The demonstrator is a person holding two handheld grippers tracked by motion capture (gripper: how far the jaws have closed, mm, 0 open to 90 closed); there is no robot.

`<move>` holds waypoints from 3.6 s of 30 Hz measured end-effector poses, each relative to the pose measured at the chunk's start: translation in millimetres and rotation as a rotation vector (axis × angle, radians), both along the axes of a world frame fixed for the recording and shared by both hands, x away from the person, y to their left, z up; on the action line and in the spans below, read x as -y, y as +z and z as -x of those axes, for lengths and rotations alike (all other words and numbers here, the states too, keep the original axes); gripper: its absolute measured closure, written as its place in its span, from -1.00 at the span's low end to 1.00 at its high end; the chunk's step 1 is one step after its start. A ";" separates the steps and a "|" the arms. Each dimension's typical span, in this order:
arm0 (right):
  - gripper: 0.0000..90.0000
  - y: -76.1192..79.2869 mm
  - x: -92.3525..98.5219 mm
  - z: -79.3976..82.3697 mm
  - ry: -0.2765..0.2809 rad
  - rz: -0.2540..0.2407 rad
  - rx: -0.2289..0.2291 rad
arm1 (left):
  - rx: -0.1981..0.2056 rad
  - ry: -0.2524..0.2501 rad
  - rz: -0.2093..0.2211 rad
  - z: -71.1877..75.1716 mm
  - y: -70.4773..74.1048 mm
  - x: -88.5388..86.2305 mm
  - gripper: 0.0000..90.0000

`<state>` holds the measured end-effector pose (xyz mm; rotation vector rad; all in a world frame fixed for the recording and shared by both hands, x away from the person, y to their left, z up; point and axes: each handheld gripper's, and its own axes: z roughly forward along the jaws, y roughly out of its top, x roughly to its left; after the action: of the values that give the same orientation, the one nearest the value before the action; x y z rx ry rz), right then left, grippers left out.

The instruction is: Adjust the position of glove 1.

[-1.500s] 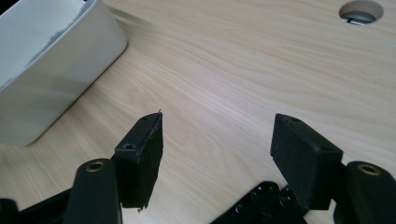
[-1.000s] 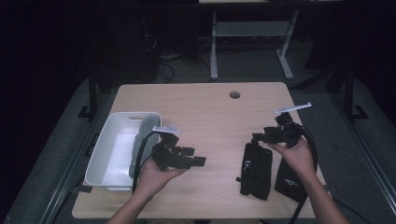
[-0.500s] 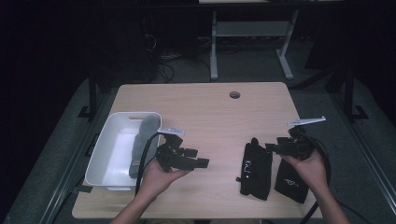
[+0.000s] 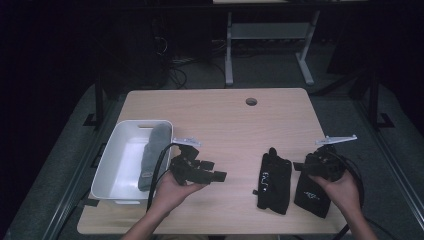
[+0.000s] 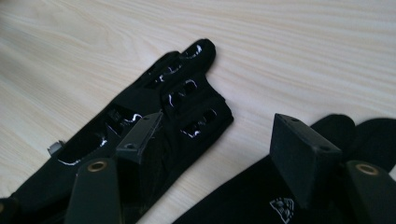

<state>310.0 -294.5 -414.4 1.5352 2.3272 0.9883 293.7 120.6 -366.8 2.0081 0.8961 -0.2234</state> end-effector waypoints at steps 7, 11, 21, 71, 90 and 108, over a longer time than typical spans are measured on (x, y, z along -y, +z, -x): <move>-0.20 -10.2 8.8 8.3 -0.016 0.039 0.000 | -0.001 0.000 -0.002 -0.1 -1.5 -0.2 -0.36; -0.18 -16.7 16.7 14.2 -0.029 0.064 -0.002 | -0.004 -0.001 -0.006 0.2 -1.7 0.6 -0.36; -0.08 -35.1 27.0 20.6 -0.050 0.127 -0.048 | -0.013 -0.012 -0.007 -0.8 -3.6 4.4 -0.36; 0.82 -3.1 20.5 27.8 -0.043 0.119 0.056 | -0.030 -0.023 -0.025 1.8 -8.3 7.3 -0.35; 0.81 25.2 -35.9 15.6 0.057 0.036 0.093 | -0.027 -0.021 -0.027 2.1 -7.1 5.0 -0.36; 0.79 4.1 -77.4 1.1 0.113 0.033 0.066 | -0.041 -0.035 -0.039 3.2 -14.5 10.6 -0.36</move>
<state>308.9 -217.1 -410.2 1.3514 2.3944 1.0041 290.5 110.0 -381.3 2.0626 0.8976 -0.2689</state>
